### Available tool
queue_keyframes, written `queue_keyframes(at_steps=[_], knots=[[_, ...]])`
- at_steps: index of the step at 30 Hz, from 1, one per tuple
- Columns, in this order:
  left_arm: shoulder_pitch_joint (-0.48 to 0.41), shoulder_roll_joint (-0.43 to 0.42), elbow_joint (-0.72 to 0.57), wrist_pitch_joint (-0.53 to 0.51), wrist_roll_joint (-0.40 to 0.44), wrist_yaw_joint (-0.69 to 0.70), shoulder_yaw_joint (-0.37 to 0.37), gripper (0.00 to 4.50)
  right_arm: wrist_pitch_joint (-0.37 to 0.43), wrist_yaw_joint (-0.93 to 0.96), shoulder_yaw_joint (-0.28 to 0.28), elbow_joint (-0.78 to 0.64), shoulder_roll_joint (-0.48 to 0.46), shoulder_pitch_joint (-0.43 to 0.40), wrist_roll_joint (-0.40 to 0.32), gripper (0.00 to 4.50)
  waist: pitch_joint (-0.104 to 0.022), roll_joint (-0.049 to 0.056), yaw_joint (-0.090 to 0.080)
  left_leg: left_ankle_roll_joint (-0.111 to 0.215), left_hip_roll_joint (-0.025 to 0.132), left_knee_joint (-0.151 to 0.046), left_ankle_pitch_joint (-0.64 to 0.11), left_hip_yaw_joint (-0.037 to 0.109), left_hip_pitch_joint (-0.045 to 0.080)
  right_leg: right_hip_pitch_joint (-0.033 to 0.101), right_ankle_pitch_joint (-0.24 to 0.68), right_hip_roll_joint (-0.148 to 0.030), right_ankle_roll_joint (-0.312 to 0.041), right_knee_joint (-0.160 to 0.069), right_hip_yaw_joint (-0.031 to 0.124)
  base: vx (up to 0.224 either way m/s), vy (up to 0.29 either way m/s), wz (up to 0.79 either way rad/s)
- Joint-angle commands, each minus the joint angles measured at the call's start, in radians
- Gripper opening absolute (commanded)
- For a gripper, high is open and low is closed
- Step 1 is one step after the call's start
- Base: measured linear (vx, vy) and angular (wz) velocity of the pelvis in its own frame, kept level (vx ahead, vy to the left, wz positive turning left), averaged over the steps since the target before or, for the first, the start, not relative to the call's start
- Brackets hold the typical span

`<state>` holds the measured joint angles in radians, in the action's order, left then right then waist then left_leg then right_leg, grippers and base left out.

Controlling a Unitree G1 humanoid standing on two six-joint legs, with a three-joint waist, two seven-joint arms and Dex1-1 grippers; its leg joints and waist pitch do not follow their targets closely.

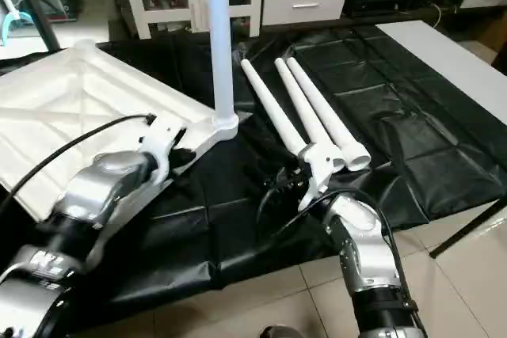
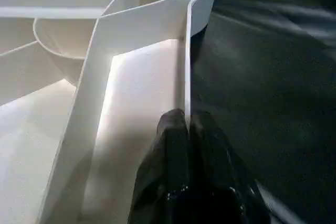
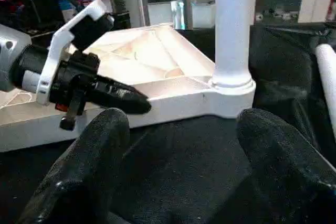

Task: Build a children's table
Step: Rotate table base

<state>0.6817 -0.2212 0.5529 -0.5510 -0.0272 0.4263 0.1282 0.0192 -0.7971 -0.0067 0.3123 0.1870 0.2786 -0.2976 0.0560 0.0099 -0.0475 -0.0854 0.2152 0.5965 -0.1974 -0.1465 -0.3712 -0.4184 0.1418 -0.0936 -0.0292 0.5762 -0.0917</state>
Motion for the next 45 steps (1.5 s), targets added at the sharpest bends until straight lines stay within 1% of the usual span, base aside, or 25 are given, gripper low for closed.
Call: queue_keyframes(at_steps=[1,3,6,9,10,14,15,18,19,23,25,29,30,32,33,35,37,38,39,40,41,42,43,44,45], knots=[[0.039,0.006,0.062,0.067,-0.002,-0.076,-0.054,0.00,0.004,0.019,-0.004,-0.026,-0.002,-0.007,0.016,3.62,-0.077,0.012,0.008,0.079,-0.005,-0.068,-0.187,-0.013,-0.009,0.073,0.194,-0.030,-0.202,-0.061,0.028,0.000,0.000,0.00],[0.052,0.012,0.090,0.089,-0.008,-0.097,-0.067,0.00,0.003,0.023,-0.003,-0.027,-0.003,-0.010,0.017,3.62,-0.080,0.013,0.010,0.086,-0.006,-0.065,-0.167,-0.013,-0.007,0.073,0.162,-0.029,-0.210,-0.057,0.029,0.000,0.000,0.00],[0.129,0.054,0.199,0.145,-0.061,-0.171,-0.149,0.00,0.009,0.048,0.002,-0.041,-0.004,-0.025,0.022,3.62,-0.085,0.019,0.011,0.117,-0.008,-0.057,-0.106,-0.014,-0.005,0.077,0.041,-0.028,-0.251,-0.046,0.028,0.000,0.000,0.00],[0.170,0.077,0.250,0.169,-0.082,-0.208,-0.186,0.00,0.006,0.057,0.006,-0.043,-0.002,-0.033,0.026,3.62,-0.088,0.017,0.014,0.142,-0.007,-0.054,-0.072,-0.013,-0.004,0.080,-0.019,-0.030,-0.274,-0.039,0.028,0.000,0.000,0.00],[0.186,0.084,0.277,0.183,-0.082,-0.220,-0.192,0.00,0.004,0.062,0.008,-0.043,-0.003,-0.035,0.028,3.62,-0.087,0.024,0.016,0.150,-0.007,-0.053,-0.075,-0.014,-0.003,0.079,-0.018,-0.030,-0.281,-0.040,0.027,0.000,0.000,0.00],[0.204,0.095,0.316,0.194,-0.085,-0.215,-0.189,0.00,0.003,0.069,0.008,-0.045,-0.004,-0.038,0.037,3.62,-0.085,0.021,0.018,0.145,-0.005,-0.055,-0.108,-0.015,-0.003,0.081,0.024,-0.031,-0.280,-0.043,0.027,0.000,0.000,0.00],[0.205,0.098,0.321,0.199,-0.088,-0.202,-0.190,0.27,0.002,0.072,0.009,-0.044,-0.003,-0.039,0.040,3.67,-0.084,0.019,0.018,0.144,-0.006,-0.055,-0.112,-0.015,-0.003,0.082,0.030,-0.031,-0.279,-0.044,0.027,0.000,0.000,0.00],[0.208,0.105,0.330,0.212,-0.099,-0.179,-0.199,0.27,-0.003,0.076,0.012,-0.041,0.001,-0.042,0.046,3.67,-0.083,0.023,0.027,0.141,-0.005,-0.054,-0.110,-0.017,-0.002,0.080,0.047,-0.032,-0.281,-0.045,0.029,0.000,0.000,0.00],[0.210,0.106,0.329,0.228,-0.102,-0.179,-0.206,0.63,-0.005,0.078,0.013,-0.042,0.001,-0.043,0.047,3.70,-0.083,0.024,0.033,0.142,-0.004,-0.053,-0.109,-0.017,0.000,0.079,0.049,-0.031,-0.280,-0.044,0.029,0.000,0.000,0.00],[0.229,0.109,0.308,0.301,-0.120,-0.178,-0.232,0.69,-0.010,0.101,0.010,-0.040,-0.009,-0.040,0.047,3.70,-0.083,0.023,0.043,0.145,-0.002,-0.053,-0.093,-0.016,0.001,0.078,0.027,-0.031,-0.280,-0.040,0.029,0.000,0.000,0.00],[0.230,0.110,0.299,0.309,-0.124,-0.174,-0.236,0.97,-0.011,0.105,0.008,-0.040,-0.011,-0.038,0.047,3.70,-0.081,0.025,0.047,0.139,0.000,-0.055,-0.108,-0.017,0.004,0.077,0.044,-0.032,-0.279,-0.041,0.029,0.000,0.000,0.00],[0.205,0.111,0.177,0.320,-0.154,-0.119,-0.239,1.17,-0.004,0.154,-0.018,-0.035,-0.025,-0.018,0.041,3.70,-0.075,0.026,0.056,0.097,0.003,-0.062,-0.166,-0.019,0.008,0.078,0.124,-0.036,-0.263,-0.047,0.032,0.000,0.000,0.00],[0.165,0.106,0.082,0.300,-0.152,-0.112,-0.223,1.34,0.001,0.170,-0.028,-0.049,-0.026,-0.017,0.034,3.70,-0.077,0.030,0.057,0.090,0.004,-0.062,-0.162,-0.019,0.011,0.075,0.113,-0.035,-0.264,-0.044,0.033,0.000,0.000,0.00],[0.116,0.094,-0.014,0.235,-0.136,-0.134,-0.206,1.47,0.008,0.182,-0.028,-0.081,-0.023,-0.026,0.029,3.70,-0.075,0.029,0.053,0.091,0.003,-0.063,-0.166,-0.021,0.006,0.078,0.105,-0.031,-0.261,-0.045,0.033,0.000,0.000,0.00],[0.116,0.094,-0.014,0.235,-0.136,-0.134,-0.206,1.47,0.008,0.182,-0.028,-0.081,-0.023,-0.026,0.029,3.70,-0.076,0.042,0.053,0.090,0.005,-0.063,-0.167,-0.020,0.010,0.077,0.099,-0.031,-0.256,-0.046,0.032,0.000,0.000,0.00],[0.041,0.086,-0.144,0.140,-0.136,-0.167,-0.201,1.47,0.020,0.184,-0.020,-0.133,-0.013,-0.050,0.031,3.70,-0.077,0.039,0.047,0.099,-0.002,-0.059,-0.160,-0.024,0.005,0.080,0.106,-0.026,-0.245,-0.044,0.032,0.000,0.000,0.00],[-0.021,0.109,-0.253,0.138,-0.142,-0.231,-0.232,1.47,0.043,0.234,-0.034,-0.181,-0.019,-0.058,0.038,3.70,-0.077,0.046,0.050,0.102,-0.001,-0.060,-0.149,-0.023,0.002,0.081,0.159,-0.031,-0.228,-0.048,0.032,0.000,0.000,0.00],[-0.101,0.136,-0.386,0.157,-0.119,-0.321,-0.267,1.47,0.104,0.319,-0.057,-0.254,-0.030,-0.061,0.047,3.70,-0.076,0.046,0.048,0.098,-0.001,-0.059,-0.156,-0.024,0.001,0.077,0.201,-0.029,-0.211,-0.054,0.031,0.000,0.000,0.00],[-0.145,0.152,-0.461,0.158,-0.112,-0.362,-0.285,1.47,0.143,0.369,-0.069,-0.295,-0.035,-0.062,0.055,3.70,-0.074,0.033,0.044,0.086,0.006,-0.063,-0.134,-0.022,-0.005,0.083,0.196,-0.028,-0.204,-0.050,0.033,0.000,0.000,0.00],[-0.214,0.190,-0.581,0.127,-0.204,-0.357,-0.322,1.47,0.209,0.384,-0.079,-0.341,-0.022,-0.060,0.039,3.70,-0.073,0.026,0.042,0.086,0.003,-0.061,-0.141,-0.027,-0.001,0.073,0.238,-0.024,-0.186,-0.058,0.032,0.000,0.000,0.00],[-0.244,0.209,-0.633,0.109,-0.271,-0.341,-0.340,1.47,0.240,0.362,-0.078,-0.356,-0.008,-0.058,0.014,3.70,-0.074,0.023,0.043,0.084,0.004,-0.061,-0.149,-0.027,-0.001,0.078,0.256,-0.028,-0.190,-0.053,0.033,0.000,0.000,0.00],[-0.282,0.216,-0.693,0.068,-0.352,-0.308,-0.352,1.47,0.243,0.375,-0.085,-0.369,-0.003,-0.056,0.024,3.70,-0.073,0.031,0.047,0.077,0.004,-0.060,-0.166,-0.029,0.002,0.069,0.307,-0.030,-0.178,-0.058,0.033,0.000,0.000,0.00],[-0.324,0.216,-0.745,0.056,-0.400,-0.274,-0.351,1.47,0.260,0.397,-0.097,-0.363,-0.001,-0.041,0.027,3.70,-0.070,0.027,0.044,0.079,0.003,-0.062,-0.182,-0.031,0.002,0.060,0.329,-0.025,-0.166,-0.066,0.033,0.000,0.000,0.00],[-0.347,0.212,-0.772,0.050,-0.417,-0.254,-0.346,1.54,0.267,0.415,-0.106,-0.354,-0.002,-0.030,0.031,3.86,-0.069,0.031,0.040,0.069,0.001,-0.064,-0.210,-0.030,0.003,0.055,0.362,-0.021,-0.144,-0.069,0.030,0.000,0.000,0.00],[-0.381,0.181,-0.785,0.004,-0.296,-0.276,-0.294,1.54,0.282,0.418,-0.107,-0.309,0.011,0.012,0.039,3.86,-0.067,0.011,0.033,0.062,-0.001,-0.065,-0.228,-0.031,0.001,0.052,0.384,-0.016,-0.114,-0.075,0.028,0.000,0.000,0.00]])
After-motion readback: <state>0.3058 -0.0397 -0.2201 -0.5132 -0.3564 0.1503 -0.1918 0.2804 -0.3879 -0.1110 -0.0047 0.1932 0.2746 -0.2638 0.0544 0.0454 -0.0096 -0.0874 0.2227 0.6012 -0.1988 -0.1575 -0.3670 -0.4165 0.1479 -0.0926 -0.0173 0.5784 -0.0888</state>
